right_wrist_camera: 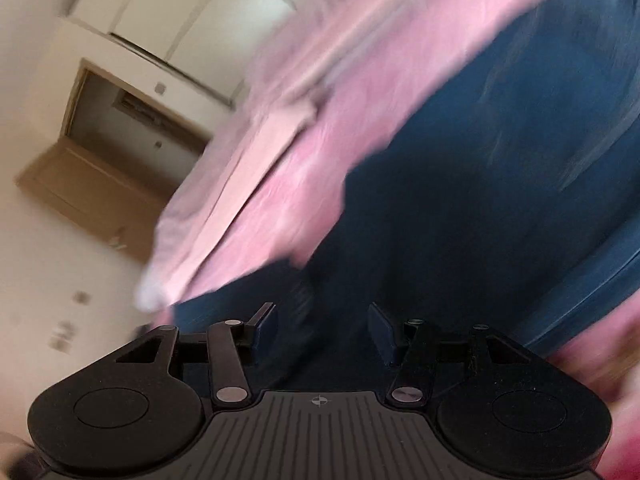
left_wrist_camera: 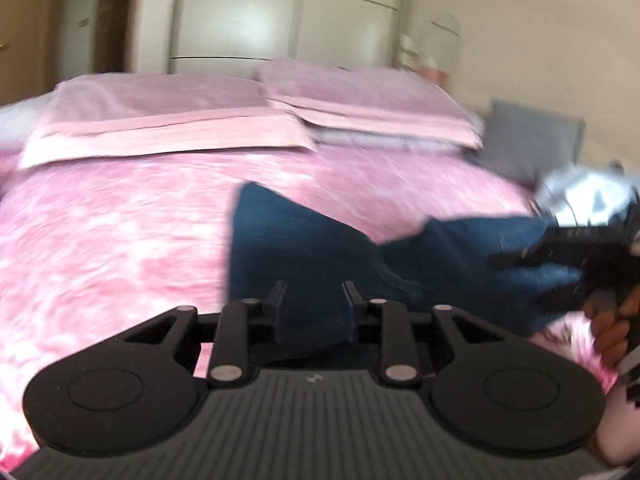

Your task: Fold clothes

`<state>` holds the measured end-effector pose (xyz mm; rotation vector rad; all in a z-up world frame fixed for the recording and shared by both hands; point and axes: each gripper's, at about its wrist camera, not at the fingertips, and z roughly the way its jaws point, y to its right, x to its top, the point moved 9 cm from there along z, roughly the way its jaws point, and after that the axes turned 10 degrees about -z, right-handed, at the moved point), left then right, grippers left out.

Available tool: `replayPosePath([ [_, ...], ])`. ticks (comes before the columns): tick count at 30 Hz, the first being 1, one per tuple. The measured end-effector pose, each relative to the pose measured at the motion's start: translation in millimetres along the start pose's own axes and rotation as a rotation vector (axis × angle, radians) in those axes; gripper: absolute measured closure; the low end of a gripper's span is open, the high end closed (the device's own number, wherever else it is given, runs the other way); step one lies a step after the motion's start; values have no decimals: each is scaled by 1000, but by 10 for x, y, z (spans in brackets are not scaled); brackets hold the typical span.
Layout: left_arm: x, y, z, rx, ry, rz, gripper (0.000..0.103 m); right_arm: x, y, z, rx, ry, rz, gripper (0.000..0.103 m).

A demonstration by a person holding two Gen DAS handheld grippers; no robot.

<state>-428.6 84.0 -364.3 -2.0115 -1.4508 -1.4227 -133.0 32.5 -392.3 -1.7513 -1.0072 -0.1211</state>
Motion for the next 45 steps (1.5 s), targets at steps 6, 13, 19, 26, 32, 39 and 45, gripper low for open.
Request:
replayPosePath([
  [6,-6,-650,2,74,-44,-173,79,-131,-100,551,17,-141,171,49],
  [13,-148,-933,48,80,-85,-249,79,-138,-103,824,-107,-153,134,49],
  [19,-158,-938,87,67,-89,-270,79,-256,-140,928,-120,-118,30,83],
  [26,-87,-918,84,83,-72,-256,79,-304,-77,802,-51,-121,167,73],
  [32,-108,-993,84,102,-75,-268,79,-370,-143,814,-23,-146,280,66],
  [39,-109,-1081,69,115,-74,-282,79,-394,-203,1058,-18,-138,340,67],
  [45,-40,-1071,28,106,-54,-286,79,-61,-587,612,14,175,-9,101],
])
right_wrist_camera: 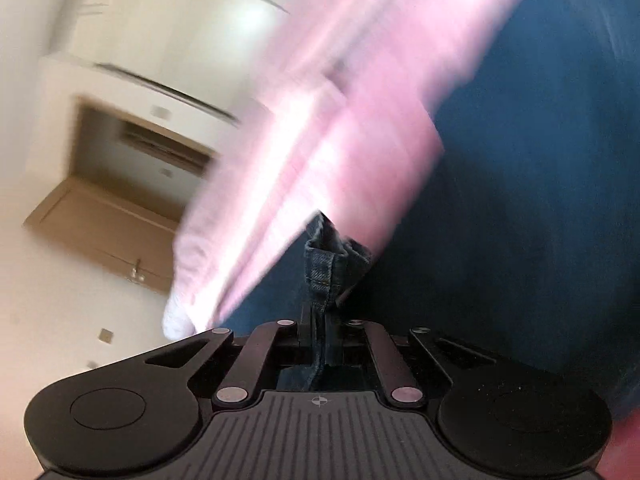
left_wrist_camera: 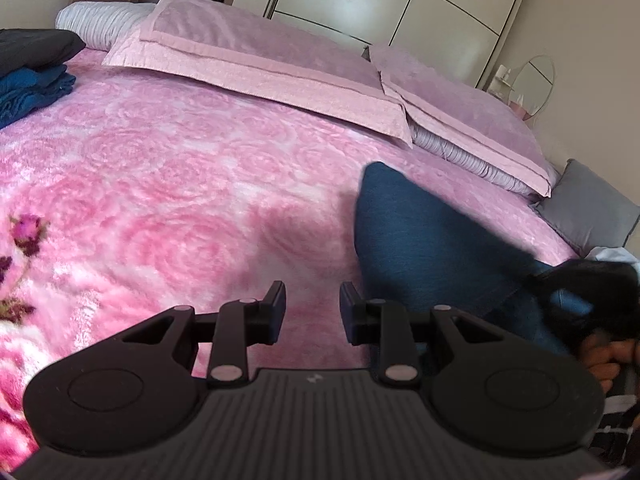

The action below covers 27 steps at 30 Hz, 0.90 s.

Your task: Fold clothes

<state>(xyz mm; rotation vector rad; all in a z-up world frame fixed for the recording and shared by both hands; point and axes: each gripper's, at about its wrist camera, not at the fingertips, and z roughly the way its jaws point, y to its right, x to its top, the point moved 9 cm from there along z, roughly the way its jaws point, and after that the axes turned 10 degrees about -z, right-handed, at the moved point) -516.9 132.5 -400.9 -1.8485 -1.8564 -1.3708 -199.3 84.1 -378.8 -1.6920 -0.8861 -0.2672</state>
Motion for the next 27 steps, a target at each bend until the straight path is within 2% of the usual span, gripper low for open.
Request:
replayPosePath([
  [2,36,37,-6,-13,10,-3,79,190,-158,-259,-26,105,-130,101],
  [5,47,118,37,-34,6,-2,79,367,-166,-624,-180,199,-248,101],
  [8,-20,241,140,-53,-21,9,79,309,284,-785,-359,158,-145,101],
  [12,-124,368,228,-60,-47,38,79,31,1003,-603,-400,29,97,101],
  [14,-163,417,258,-59,-55,53,79,79,943,-694,-363,64,74,101],
  [18,-204,483,290,-59,-66,68,79,322,610,-750,-314,159,-73,101],
  [19,-209,496,299,-59,-69,71,79,329,577,-700,-321,152,-89,101],
  [21,-223,524,315,-60,-76,78,79,254,770,-518,-389,75,-70,101],
  [23,-245,556,332,-57,-85,95,79,62,1017,-554,-407,16,18,101],
  [24,-250,572,344,-51,-87,112,79,60,1026,-556,-391,21,7,101],
  [26,-250,602,371,-40,-90,144,80,84,968,-581,-414,10,-32,99],
  [27,-228,617,395,-37,-89,153,81,98,947,-601,-431,1,-51,95],
])
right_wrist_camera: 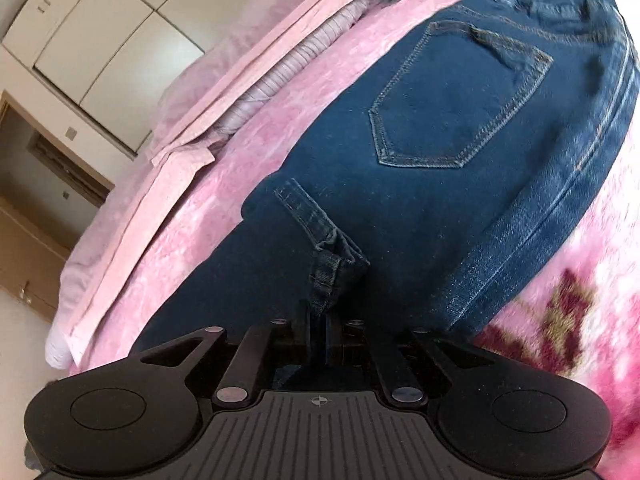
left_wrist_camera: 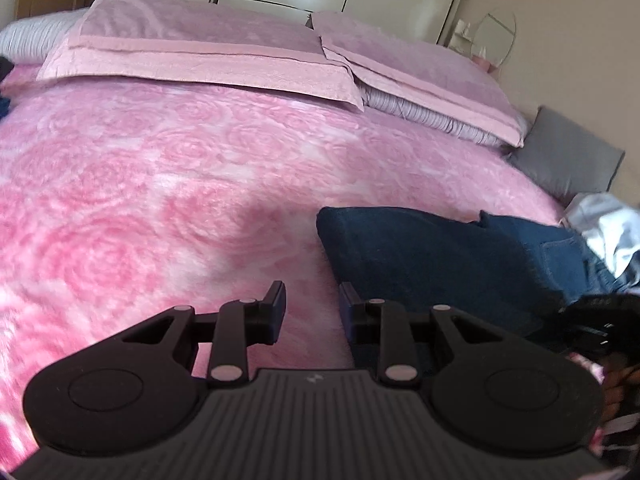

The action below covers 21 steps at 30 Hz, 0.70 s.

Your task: Fold clothes

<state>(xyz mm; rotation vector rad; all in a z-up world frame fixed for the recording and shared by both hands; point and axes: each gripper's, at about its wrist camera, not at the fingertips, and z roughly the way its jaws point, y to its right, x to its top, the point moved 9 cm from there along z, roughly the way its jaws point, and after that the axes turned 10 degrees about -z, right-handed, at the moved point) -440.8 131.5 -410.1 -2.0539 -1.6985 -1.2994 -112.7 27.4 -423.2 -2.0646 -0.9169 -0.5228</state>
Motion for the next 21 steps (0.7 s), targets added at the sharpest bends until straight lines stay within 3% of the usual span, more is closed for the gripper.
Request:
replayPosePath([
  [2,67,62,45,-8,5,26,85,30,-18,-54,-34,-10,-42,87],
  [4,145,171,96,-22,11,67,86,133,-7,-215,-141,36,-133,65],
  [6,205,293,166,-32,15,113,86,259,-132,-348,-245,149,-257,65],
  [7,229,363,223,-36,11,135,86,298,-197,-394,-257,188,-317,65],
  [9,254,497,364,-49,-1,171,86,356,-424,-257,-187,187,-428,65],
  [12,236,644,706,-38,-31,230,86,305,-752,166,-35,87,-561,65],
  [16,97,674,1099,23,-54,332,86,209,-775,833,-87,13,-763,65],
  [21,-47,689,1170,60,-38,431,86,50,-649,960,-100,-30,-845,65],
])
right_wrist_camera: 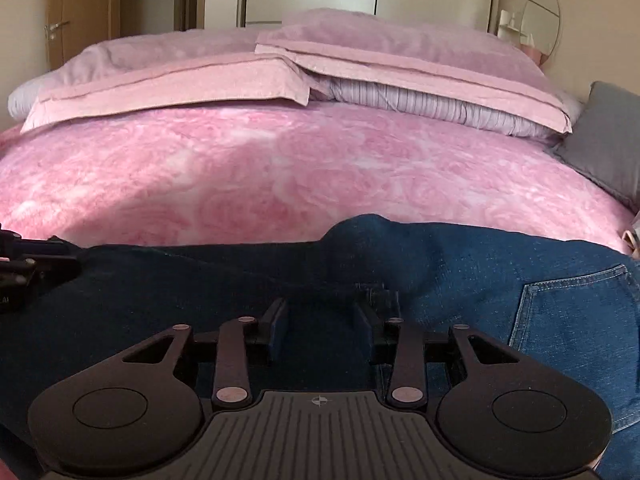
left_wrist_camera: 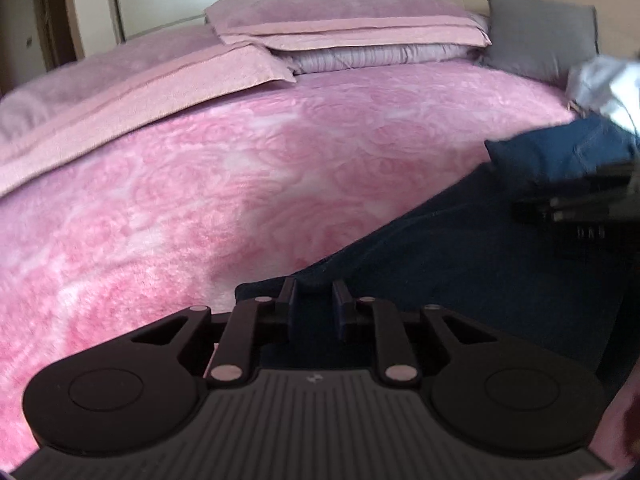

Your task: Fold clothes

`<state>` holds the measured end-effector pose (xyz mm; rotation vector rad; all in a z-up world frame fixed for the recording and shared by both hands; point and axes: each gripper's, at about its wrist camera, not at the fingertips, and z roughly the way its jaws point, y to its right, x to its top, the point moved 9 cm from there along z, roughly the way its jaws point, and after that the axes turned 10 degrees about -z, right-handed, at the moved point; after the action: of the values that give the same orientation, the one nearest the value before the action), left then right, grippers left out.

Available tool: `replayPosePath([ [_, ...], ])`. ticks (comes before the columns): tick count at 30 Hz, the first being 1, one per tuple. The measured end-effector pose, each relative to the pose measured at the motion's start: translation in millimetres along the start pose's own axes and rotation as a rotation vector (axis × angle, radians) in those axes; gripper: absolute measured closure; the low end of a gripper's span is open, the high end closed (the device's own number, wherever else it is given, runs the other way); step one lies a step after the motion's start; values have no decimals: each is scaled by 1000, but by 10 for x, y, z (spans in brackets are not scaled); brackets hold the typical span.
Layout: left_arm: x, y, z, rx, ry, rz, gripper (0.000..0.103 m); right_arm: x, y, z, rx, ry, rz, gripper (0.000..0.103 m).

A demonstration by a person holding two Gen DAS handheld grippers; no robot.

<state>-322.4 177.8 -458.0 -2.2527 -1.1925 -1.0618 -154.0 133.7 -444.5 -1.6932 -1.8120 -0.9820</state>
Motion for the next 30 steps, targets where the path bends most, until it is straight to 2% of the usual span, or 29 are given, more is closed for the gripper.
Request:
replayPosePath([
  [3,128,-68,-95,-16,1,-44,89,84,76,5,20,-27,26,65],
  [7,232,-212,-109,-31,16,-101,89,248,193,-362,10,76,65,65],
  [10,88,-222,107,-22,0,-62,89,89,192,-107,13,-8,59,65],
  [12,102,-204,69,-10,11,-56,89,79,156,-87,-15,12,-1,65],
  [15,129,-192,-163,-11,16,-74,93,109,215,-273,-13,5,61,65],
  [16,119,-186,-290,-38,23,-101,93,115,242,-350,-10,9,88,65],
  [18,84,-163,-549,-88,35,-145,93,104,230,-645,30,73,114,65],
  [21,-122,-9,-837,-97,29,-108,93,-57,110,-961,85,93,125,65],
  [22,-238,48,-867,-90,11,-86,93,-137,68,-999,92,83,126,65],
  [25,-523,122,-743,-31,-14,-46,93,-488,-107,-869,108,-24,75,65],
  [26,-508,117,-727,-26,-17,-63,93,-512,-130,-860,93,13,52,66],
  [28,-471,106,-705,-12,-27,-91,93,-458,-123,-872,96,-21,62,65],
  [30,-402,113,-789,32,-29,-85,96,-395,-91,-899,108,-63,78,65],
])
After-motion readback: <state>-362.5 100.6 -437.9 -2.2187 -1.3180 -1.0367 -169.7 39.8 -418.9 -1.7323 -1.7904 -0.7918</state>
